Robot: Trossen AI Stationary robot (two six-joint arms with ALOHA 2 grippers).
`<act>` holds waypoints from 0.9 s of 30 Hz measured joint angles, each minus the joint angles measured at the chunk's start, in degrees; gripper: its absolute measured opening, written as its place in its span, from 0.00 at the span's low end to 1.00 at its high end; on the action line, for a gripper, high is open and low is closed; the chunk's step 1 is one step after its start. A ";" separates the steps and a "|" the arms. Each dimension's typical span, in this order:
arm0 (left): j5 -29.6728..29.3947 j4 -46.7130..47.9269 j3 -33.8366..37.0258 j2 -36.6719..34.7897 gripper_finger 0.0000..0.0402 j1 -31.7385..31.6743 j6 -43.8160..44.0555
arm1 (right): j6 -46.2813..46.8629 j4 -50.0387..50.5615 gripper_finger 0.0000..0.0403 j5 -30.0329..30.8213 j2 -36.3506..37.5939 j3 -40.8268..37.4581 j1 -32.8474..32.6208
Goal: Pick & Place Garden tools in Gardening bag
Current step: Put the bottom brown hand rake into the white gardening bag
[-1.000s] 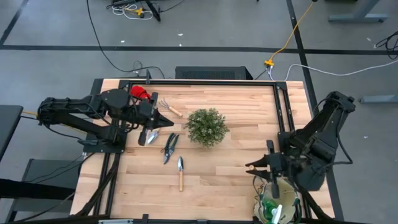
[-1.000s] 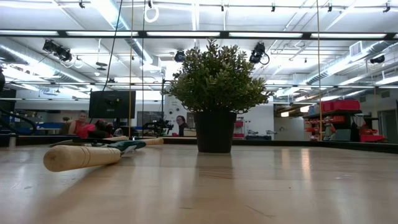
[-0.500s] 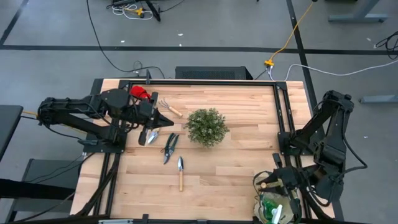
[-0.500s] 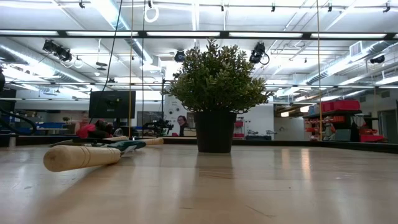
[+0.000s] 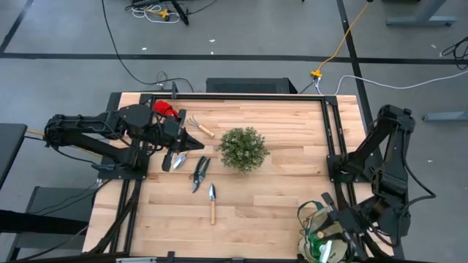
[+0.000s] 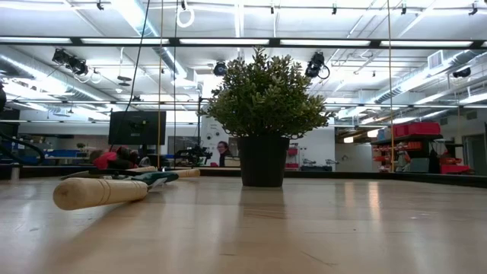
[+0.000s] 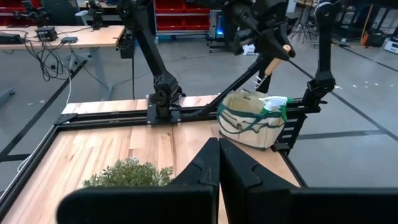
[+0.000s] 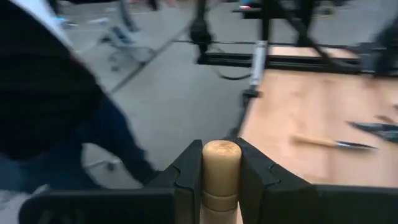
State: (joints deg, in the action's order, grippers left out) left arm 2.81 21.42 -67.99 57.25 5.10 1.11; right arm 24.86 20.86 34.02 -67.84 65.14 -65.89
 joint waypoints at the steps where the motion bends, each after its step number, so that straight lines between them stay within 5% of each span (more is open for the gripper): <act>1: 0.00 0.01 0.00 0.00 0.01 0.02 -0.03 | -0.77 -2.92 0.16 -1.60 0.83 -2.02 0.00; 9: 0.00 0.01 0.00 0.02 0.01 0.02 -0.07 | -5.40 -23.52 0.16 -8.32 10.13 -19.08 -0.02; 27: 0.02 0.27 0.00 0.04 0.01 0.00 -0.20 | -7.89 -42.55 0.16 -14.35 19.31 -44.15 -0.20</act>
State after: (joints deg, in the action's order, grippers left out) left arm 2.83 21.69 -67.99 57.30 5.11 0.91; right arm 16.97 -21.69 19.67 -48.53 20.99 -66.08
